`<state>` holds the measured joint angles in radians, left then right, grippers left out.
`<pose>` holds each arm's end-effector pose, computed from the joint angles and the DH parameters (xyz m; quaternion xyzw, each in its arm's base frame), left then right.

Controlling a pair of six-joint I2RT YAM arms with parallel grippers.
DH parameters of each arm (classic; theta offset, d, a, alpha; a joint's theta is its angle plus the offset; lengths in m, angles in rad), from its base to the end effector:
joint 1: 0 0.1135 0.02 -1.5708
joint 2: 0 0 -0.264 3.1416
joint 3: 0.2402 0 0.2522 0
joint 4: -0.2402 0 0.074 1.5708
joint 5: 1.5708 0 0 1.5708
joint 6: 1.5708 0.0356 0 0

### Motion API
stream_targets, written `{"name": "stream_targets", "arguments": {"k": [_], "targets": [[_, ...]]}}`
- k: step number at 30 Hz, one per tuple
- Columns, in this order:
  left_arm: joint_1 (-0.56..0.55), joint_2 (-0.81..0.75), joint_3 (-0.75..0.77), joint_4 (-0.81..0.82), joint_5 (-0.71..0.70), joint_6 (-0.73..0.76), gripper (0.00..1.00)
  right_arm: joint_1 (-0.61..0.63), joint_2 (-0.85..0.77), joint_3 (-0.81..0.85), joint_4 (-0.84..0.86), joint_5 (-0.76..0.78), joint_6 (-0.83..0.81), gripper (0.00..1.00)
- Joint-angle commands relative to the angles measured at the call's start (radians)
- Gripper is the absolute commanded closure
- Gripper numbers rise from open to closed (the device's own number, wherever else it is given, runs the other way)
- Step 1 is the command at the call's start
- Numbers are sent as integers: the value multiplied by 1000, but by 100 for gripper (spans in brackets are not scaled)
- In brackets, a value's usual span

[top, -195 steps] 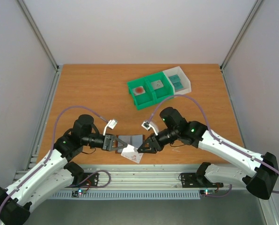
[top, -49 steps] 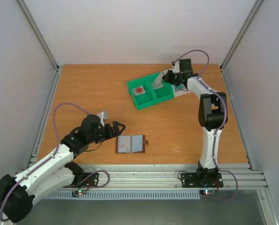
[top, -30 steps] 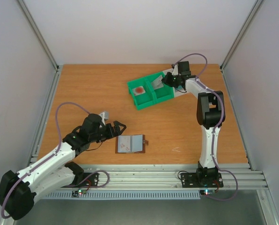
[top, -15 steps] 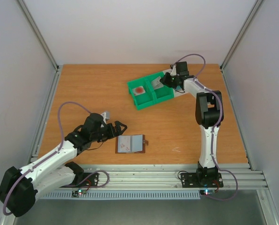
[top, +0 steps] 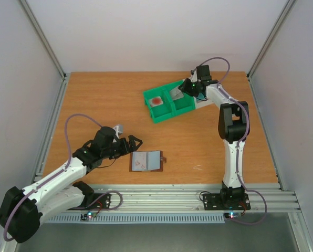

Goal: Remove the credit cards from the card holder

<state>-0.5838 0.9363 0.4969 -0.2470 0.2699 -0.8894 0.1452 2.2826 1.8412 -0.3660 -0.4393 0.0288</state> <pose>0.1571 -0.1151 0.2076 -0.0794 0.8939 -0.3749 0.2324 0.5054 0.0892 0.1863 -0.1337 0.8995 0.2330 0.3446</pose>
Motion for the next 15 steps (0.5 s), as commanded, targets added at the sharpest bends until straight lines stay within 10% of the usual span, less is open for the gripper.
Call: {"name": "stream_targets", "arguments": {"k": [1, 15], "targets": [[5, 11, 30, 33, 6, 4, 1, -4, 23, 30, -55, 45, -1, 72], [7, 47, 42, 11, 17, 10, 1, -3, -4, 83, -127, 9, 4, 63]]}}
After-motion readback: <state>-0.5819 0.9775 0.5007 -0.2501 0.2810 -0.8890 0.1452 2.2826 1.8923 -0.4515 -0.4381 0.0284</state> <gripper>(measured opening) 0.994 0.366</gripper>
